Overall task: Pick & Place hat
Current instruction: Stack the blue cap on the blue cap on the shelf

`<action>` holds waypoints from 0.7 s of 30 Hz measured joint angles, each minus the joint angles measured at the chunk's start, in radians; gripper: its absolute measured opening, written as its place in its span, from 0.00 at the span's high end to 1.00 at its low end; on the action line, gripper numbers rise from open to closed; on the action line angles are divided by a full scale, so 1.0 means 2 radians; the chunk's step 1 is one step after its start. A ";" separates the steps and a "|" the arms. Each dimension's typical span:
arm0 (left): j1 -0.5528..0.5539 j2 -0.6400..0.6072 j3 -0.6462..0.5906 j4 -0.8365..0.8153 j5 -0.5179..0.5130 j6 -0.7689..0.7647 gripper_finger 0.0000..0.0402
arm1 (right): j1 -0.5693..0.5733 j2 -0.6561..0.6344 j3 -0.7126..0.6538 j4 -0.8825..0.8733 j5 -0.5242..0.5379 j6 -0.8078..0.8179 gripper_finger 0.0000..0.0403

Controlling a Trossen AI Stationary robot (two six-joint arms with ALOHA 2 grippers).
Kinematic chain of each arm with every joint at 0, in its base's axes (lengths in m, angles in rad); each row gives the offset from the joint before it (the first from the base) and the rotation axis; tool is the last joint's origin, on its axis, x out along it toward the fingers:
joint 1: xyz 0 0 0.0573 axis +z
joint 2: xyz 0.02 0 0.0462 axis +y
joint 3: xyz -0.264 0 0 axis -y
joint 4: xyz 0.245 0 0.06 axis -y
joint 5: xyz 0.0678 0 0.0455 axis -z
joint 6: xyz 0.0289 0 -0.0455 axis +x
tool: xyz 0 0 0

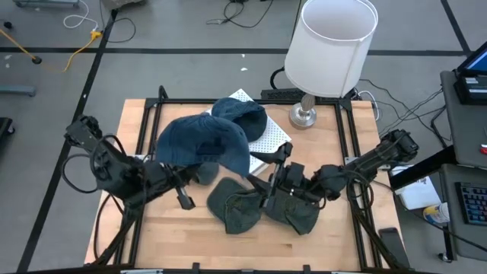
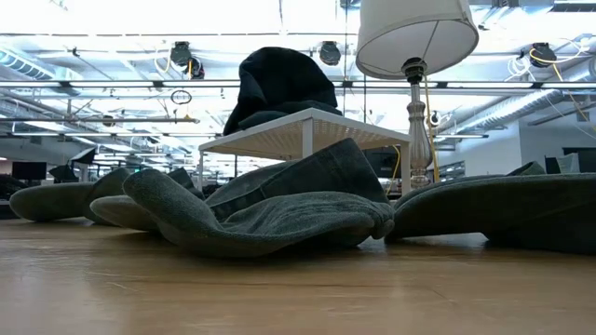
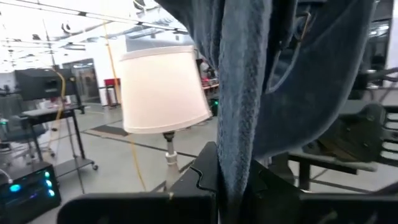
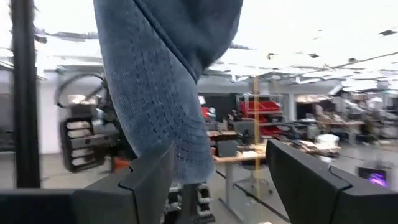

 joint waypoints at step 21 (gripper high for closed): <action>0.021 0.002 0.011 -0.030 0.051 -0.009 0.98 | -0.003 0.001 0.000 0.012 -0.004 0.002 0.38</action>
